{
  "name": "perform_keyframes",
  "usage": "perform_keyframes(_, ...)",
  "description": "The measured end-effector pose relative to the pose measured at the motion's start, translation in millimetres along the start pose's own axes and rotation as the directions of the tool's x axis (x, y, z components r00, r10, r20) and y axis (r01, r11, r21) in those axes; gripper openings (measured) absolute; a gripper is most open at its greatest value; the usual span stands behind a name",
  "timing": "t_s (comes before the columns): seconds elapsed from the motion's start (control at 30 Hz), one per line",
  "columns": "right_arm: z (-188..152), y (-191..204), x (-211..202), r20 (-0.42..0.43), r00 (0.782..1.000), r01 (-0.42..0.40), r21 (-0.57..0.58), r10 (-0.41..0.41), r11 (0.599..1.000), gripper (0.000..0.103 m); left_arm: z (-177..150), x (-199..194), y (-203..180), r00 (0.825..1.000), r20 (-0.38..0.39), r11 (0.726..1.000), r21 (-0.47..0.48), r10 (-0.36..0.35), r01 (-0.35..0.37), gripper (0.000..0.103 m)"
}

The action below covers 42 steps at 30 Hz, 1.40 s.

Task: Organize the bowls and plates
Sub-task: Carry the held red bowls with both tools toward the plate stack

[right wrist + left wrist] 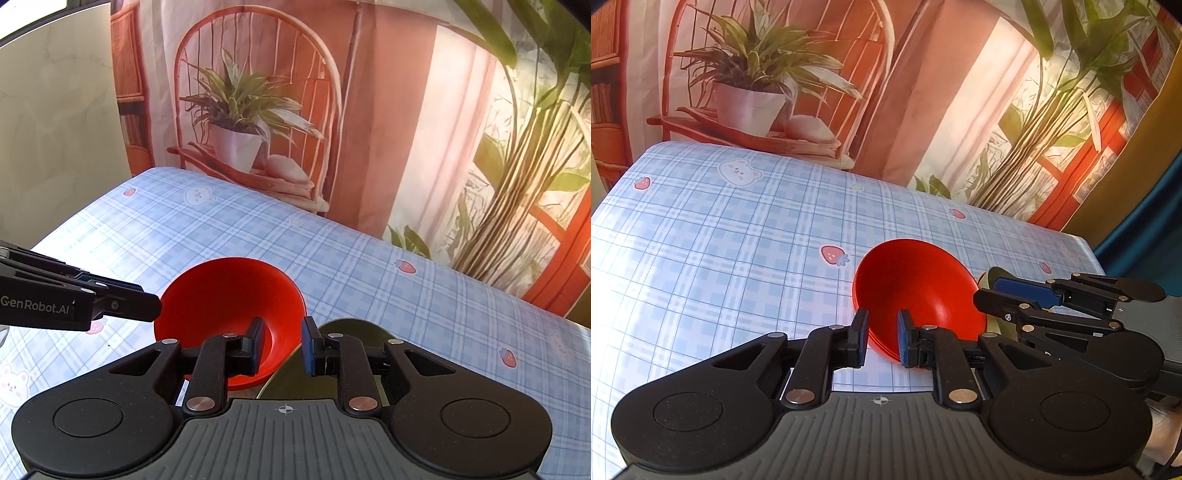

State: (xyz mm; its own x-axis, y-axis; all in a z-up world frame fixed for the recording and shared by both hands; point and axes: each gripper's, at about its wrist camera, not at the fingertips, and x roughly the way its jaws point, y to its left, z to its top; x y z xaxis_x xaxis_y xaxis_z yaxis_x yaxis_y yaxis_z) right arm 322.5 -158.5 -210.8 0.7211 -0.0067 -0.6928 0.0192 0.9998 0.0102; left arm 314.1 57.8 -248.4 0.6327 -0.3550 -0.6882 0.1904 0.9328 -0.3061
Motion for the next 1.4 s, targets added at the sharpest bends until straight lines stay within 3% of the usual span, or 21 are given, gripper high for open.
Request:
perform_keyframes(1.0,0,-3,13,-0.008,1.000,-0.001,-0.005,0.001,1.000,0.021,-20,25,22,1.000,-0.023,0.995,-0.097,-0.013,0.011,0.018)
perform_keyframes(1.4,-1,7,20,-0.024,0.999,-0.044,-0.021,0.044,0.999,0.018,-26,33,26,0.999,-0.043,0.994,-0.110,-0.023,0.018,0.018)
